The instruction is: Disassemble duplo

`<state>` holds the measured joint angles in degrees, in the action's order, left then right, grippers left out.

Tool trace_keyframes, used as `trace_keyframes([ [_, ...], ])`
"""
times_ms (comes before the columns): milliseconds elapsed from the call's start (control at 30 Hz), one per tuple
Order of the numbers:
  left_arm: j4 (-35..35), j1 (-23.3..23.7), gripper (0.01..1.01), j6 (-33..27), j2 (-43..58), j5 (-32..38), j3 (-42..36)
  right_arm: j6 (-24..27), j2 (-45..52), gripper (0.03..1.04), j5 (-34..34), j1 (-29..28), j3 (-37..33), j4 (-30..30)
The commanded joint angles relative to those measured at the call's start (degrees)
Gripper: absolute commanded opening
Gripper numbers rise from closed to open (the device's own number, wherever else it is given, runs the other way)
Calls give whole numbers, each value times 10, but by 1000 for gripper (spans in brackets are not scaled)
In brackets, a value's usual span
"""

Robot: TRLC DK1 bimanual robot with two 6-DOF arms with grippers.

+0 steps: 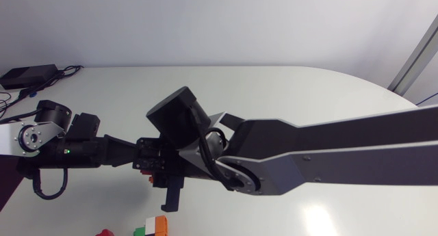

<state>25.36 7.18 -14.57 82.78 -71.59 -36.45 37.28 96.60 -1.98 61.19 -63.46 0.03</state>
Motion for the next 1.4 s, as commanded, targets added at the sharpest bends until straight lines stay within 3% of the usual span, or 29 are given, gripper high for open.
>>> trace_keyframes([
  [0,13,-14,916,-13,15,1,-15,10,-17,359,-6,7,7,17],
  [133,24,-24,908,-22,16,2,-15,10,-19,359,-7,7,7,18],
  [400,46,-29,721,-45,17,3,-20,16,-18,359,-12,8,12,28],
  [467,48,-28,716,-49,16,3,-20,16,-19,359,-12,8,13,28],
  [733,56,-22,407,-67,14,1,-20,25,-18,359,-18,8,19,29],
  [1367,57,-2,402,-72,9,1,-21,81,-36,361,-63,3,53,17],
])
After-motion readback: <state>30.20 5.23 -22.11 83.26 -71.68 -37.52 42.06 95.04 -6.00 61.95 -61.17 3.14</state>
